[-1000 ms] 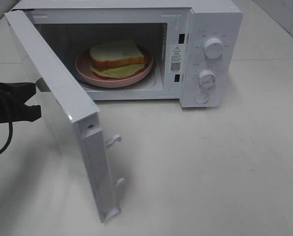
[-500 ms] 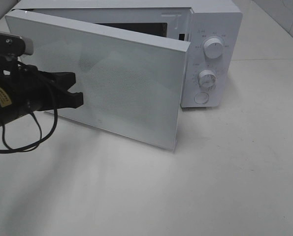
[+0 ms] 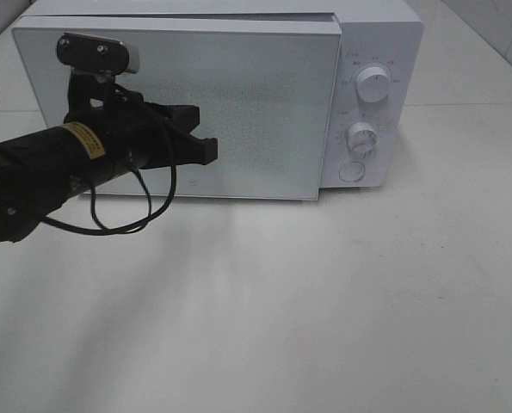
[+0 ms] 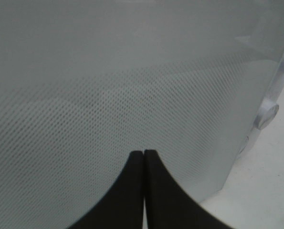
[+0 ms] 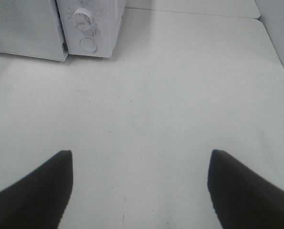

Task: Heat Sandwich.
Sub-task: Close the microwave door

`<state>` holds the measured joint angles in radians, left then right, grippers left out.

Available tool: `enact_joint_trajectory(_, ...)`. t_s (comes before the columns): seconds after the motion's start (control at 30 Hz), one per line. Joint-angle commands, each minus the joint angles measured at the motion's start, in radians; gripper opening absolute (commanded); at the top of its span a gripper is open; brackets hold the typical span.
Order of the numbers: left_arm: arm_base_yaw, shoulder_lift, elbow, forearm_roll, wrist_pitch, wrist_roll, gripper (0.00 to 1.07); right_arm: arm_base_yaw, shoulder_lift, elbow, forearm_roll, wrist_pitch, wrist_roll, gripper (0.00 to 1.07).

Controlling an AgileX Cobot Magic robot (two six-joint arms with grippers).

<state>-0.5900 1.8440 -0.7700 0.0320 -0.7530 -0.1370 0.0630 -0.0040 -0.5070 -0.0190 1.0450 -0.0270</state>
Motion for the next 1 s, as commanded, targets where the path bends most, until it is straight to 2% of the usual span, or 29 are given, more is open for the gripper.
enact_joint_trajectory(0.03, -0.018, 0.032, -0.060, -0.015, 0.019, 0.000, 0.00, -0.005, -0.026, 0.002, 0.003, -0.006, 0.007, 0.76)
enact_joint_trajectory(0.1, -0.024, 0.059, -0.110, -0.018, 0.024, -0.004, 0.00, -0.005, -0.026, 0.002, 0.003, -0.006, 0.007, 0.76)
enact_joint_trajectory(0.43, -0.056, 0.141, -0.239, -0.057, 0.033, -0.004, 0.00, -0.005, -0.026, 0.002, 0.003, -0.006, 0.007, 0.76)
enact_joint_trajectory(0.53, -0.077, 0.177, -0.308, -0.063, 0.069, -0.003, 0.00, -0.005, -0.026, 0.002, 0.003, -0.006, 0.007, 0.76)
enact_joint_trajectory(0.87, -0.082, 0.248, -0.456, -0.114, 0.139, 0.001, 0.00, -0.005, -0.026, 0.002, 0.003, -0.006, 0.007, 0.76)
enact_joint_trajectory(0.93, -0.081, 0.265, -0.501, -0.114, 0.163, 0.035, 0.00, -0.005, -0.026, 0.002, 0.003, -0.006, 0.007, 0.76)
enact_joint_trajectory(1.0, -0.081, 0.276, -0.523, -0.115, 0.180, 0.040, 0.00, -0.005, -0.026, 0.002, 0.003, -0.006, 0.007, 0.76)
